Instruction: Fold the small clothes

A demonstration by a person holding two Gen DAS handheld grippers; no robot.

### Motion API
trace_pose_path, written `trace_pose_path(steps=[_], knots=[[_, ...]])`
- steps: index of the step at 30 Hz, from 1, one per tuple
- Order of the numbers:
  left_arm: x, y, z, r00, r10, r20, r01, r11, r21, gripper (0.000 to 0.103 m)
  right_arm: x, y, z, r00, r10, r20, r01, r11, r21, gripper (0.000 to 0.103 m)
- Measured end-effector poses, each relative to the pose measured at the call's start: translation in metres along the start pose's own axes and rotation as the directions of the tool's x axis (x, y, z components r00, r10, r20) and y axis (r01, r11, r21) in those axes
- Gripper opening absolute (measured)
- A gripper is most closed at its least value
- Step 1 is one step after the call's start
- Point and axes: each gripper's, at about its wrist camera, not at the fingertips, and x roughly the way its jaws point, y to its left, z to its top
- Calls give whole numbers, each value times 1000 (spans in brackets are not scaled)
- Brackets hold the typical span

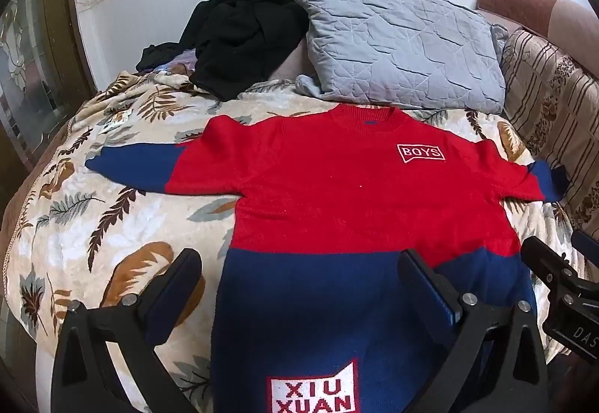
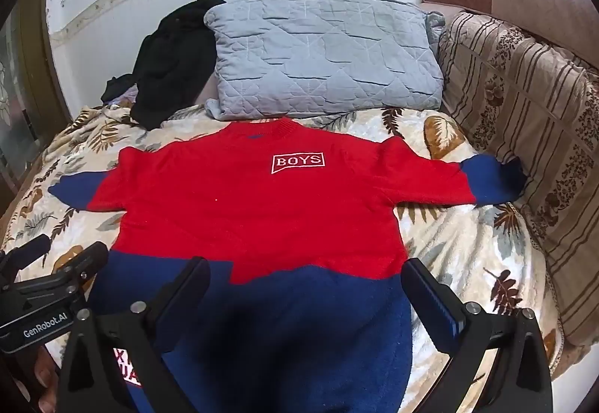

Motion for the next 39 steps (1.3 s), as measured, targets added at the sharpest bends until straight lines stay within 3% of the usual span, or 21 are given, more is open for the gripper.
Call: trace_pose_path(steps=[39], knots=[[3, -3, 3, 1000, -1, -6, 1, 1000, 7, 103, 6, 2, 6, 1000, 4, -5, -4, 1000, -1, 103]])
